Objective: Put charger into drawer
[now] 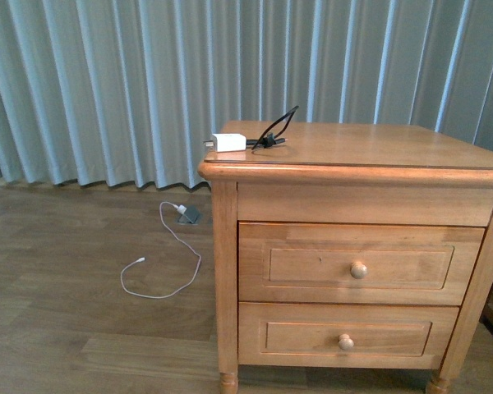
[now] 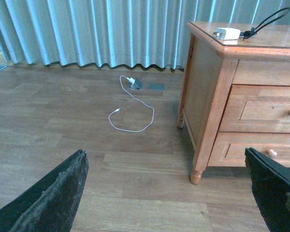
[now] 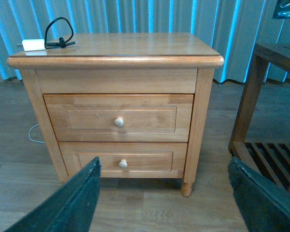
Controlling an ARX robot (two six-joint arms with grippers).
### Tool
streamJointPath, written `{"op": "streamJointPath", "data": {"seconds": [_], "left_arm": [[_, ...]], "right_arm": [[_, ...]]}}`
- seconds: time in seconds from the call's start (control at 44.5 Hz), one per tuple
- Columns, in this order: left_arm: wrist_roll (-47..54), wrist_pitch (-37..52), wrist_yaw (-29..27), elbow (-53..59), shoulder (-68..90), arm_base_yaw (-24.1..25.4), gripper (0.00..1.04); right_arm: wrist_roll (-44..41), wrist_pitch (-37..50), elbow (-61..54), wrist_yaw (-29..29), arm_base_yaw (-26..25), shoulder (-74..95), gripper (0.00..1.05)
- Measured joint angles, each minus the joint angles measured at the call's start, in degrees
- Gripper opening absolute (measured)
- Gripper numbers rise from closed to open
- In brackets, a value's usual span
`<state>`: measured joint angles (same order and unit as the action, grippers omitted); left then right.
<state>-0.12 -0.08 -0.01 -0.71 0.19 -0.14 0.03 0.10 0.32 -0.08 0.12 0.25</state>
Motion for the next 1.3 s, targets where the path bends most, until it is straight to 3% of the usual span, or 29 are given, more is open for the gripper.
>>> {"op": "streamJointPath", "data": {"seconds": [0.09, 0.404, 0.449, 0.494, 0.606, 0.876, 1.168, 1.303], "left_arm": [[0.0, 0.0, 0.0, 0.0, 0.0, 0.0, 0.99], [0.0, 0.0, 0.0, 0.0, 0.0, 0.0, 0.99], [0.0, 0.0, -0.02, 0.0, 0.0, 0.0, 0.99], [0.0, 0.0, 0.04, 0.0, 0.0, 0.0, 0.99], [0.0, 0.0, 0.0, 0.0, 0.0, 0.0, 0.99], [0.0, 0.0, 0.0, 0.0, 0.0, 0.0, 0.99], [0.0, 0.0, 0.02, 0.0, 0.0, 0.0, 0.99], [0.0, 0.0, 0.02, 0.0, 0.0, 0.0, 0.99]], "right_arm": [[0.0, 0.0, 0.0, 0.0, 0.0, 0.0, 0.97], [0.0, -0.02, 0.0, -0.04, 0.0, 0.02, 0.96], [-3.02, -2.71, 1.33, -6.82, -2.25, 3.08, 0.96], [-6.99, 0.63, 2.89, -12.85, -4.31, 11.28, 0.96], [-9.68, 13.53, 6.58, -16.33, -4.26, 30.62, 0.96], [-12.15, 39.32, 16.17, -9.09, 0.87, 68.24, 0.96], [-15.12, 55.39, 36.41, -1.66, 7.19, 106.2, 0.96], [-15.69, 58.8, 45.2, 1.7, 8.76, 118.27, 0.96]]}}
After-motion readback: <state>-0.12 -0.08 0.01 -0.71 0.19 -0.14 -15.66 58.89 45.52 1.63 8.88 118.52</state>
